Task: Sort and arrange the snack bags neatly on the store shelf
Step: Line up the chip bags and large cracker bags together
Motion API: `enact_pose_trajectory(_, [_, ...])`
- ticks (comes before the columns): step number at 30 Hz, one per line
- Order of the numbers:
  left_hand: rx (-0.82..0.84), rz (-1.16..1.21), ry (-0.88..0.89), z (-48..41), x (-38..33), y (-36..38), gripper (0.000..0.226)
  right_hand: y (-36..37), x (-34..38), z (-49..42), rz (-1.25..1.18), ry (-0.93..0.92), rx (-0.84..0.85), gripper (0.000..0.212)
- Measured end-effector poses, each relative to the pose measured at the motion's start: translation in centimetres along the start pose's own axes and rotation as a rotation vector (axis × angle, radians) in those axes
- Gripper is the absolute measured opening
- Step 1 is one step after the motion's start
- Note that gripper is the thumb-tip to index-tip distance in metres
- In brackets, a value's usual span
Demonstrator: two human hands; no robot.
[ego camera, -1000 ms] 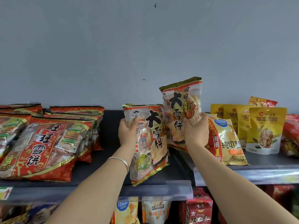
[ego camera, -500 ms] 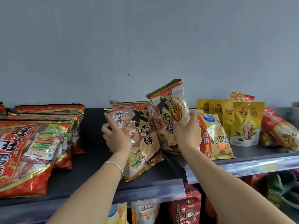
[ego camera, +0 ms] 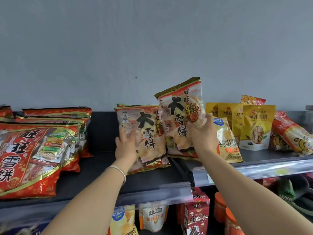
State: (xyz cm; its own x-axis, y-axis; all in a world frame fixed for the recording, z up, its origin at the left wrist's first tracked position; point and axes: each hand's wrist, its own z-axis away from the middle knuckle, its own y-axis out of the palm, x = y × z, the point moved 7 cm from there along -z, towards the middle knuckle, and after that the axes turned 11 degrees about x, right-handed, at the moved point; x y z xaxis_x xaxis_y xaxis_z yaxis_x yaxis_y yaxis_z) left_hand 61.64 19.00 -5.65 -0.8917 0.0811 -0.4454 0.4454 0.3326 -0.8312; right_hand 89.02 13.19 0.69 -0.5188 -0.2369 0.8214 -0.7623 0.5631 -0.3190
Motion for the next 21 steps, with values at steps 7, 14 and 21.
enact_pose_trajectory(7, [0.184,-0.049,-0.061,0.3,-0.4,1.6,0.071,-1.7,0.3,0.7,-0.059,-0.046,0.084,0.056])
enact_pose_trajectory(14, [0.133,0.437,0.158,1.5,-4.2,-1.1,0.057,-0.1,0.4,0.7,-0.277,-0.015,0.126,0.065])
enact_pose_trajectory(21, [0.201,0.872,0.054,2.6,-1.6,-0.9,0.082,4.4,0.8,1.7,-0.445,0.006,0.305,0.060])
